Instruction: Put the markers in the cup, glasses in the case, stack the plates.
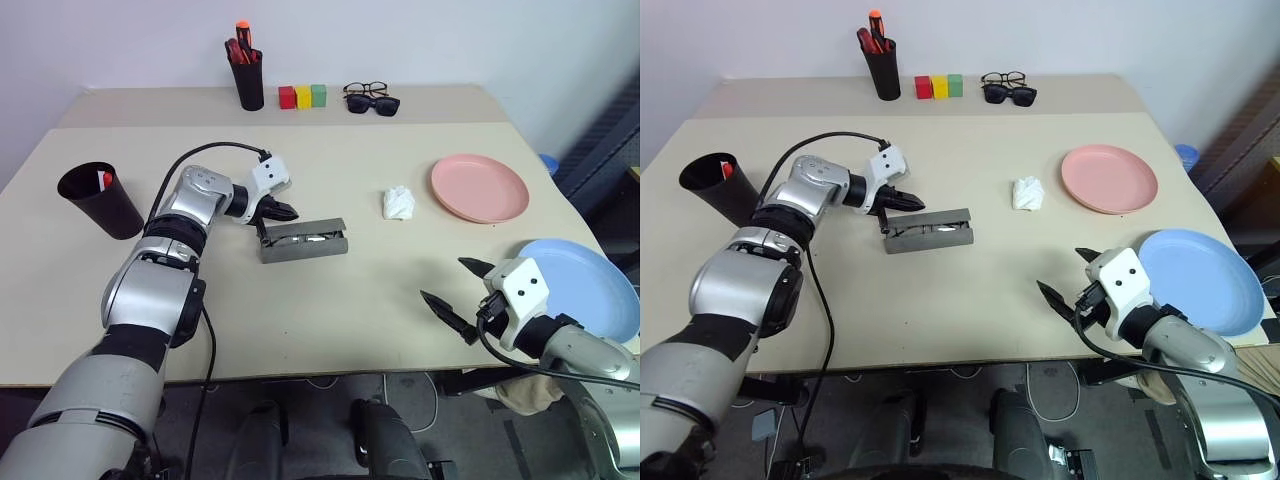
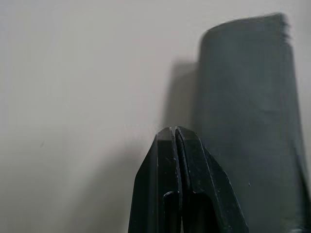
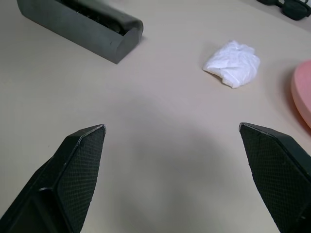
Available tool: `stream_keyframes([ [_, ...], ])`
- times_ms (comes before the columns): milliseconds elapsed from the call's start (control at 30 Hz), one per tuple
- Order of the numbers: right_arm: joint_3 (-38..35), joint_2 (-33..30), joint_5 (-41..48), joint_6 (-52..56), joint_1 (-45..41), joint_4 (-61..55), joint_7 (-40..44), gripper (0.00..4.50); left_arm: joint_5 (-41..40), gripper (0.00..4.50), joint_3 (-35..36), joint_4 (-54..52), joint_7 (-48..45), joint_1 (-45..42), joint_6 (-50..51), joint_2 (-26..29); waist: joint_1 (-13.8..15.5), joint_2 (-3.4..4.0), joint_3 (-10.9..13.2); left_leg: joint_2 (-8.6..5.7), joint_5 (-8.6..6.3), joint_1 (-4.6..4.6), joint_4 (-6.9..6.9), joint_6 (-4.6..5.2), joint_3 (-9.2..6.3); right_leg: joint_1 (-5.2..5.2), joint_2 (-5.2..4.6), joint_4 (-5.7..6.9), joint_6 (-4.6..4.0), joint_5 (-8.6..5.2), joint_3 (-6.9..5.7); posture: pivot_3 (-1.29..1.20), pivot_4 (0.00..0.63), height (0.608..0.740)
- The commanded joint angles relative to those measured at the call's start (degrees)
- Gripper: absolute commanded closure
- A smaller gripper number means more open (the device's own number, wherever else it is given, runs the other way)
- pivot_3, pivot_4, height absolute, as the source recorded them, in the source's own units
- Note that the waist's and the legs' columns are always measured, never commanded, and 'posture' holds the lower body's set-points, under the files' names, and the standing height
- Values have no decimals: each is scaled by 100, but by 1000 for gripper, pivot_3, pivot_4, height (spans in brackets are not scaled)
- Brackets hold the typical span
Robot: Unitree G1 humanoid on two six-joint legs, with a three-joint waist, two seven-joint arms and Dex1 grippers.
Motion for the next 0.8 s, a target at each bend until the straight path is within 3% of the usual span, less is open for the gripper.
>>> stream_keyframes([
  [33,-67,-90,32,-165,-107,41,22,0,7,4478,-65,-336,-286,97,10,12,0,0,0,0,0,0,0,0,0,0,0,0,0,0,0,0,150,740],
  [200,-129,-20,8,-47,-149,22,-214,0,60,4478,-158,-627,-286,369,-20,-23,9,1,-1,0,0,0,0,0,-1,1,0,1,0,0,0,0,150,740],
  [367,-496,75,43,264,-175,6,-708,0,-532,4478,385,-1178,-73,253,-5,-81,21,1,-1,0,0,0,2,0,-1,2,0,2,0,0,0,0,150,740],
  [600,-1235,-43,-169,517,-8,668,-1146,0,-1210,4478,-42,-4147,-604,1193,1537,-654,115,10,-6,-1,0,-1,3,0,0,6,-1,-2,0,0,2,0,150,740],
  [700,-1394,-21,-237,426,204,946,-1170,0,-1442,3675,-399,-5124,-968,1616,2308,-629,88,13,-7,0,0,5,1,2,0,6,2,6,-1,-1,4,0,150,740],
  [800,-1424,52,-245,386,400,1090,-1176,0,-1574,2104,-594,-5620,-1087,1828,2642,-564,51,16,-9,1,0,10,2,3,-1,6,4,10,-2,-1,4,0,150,740],
])
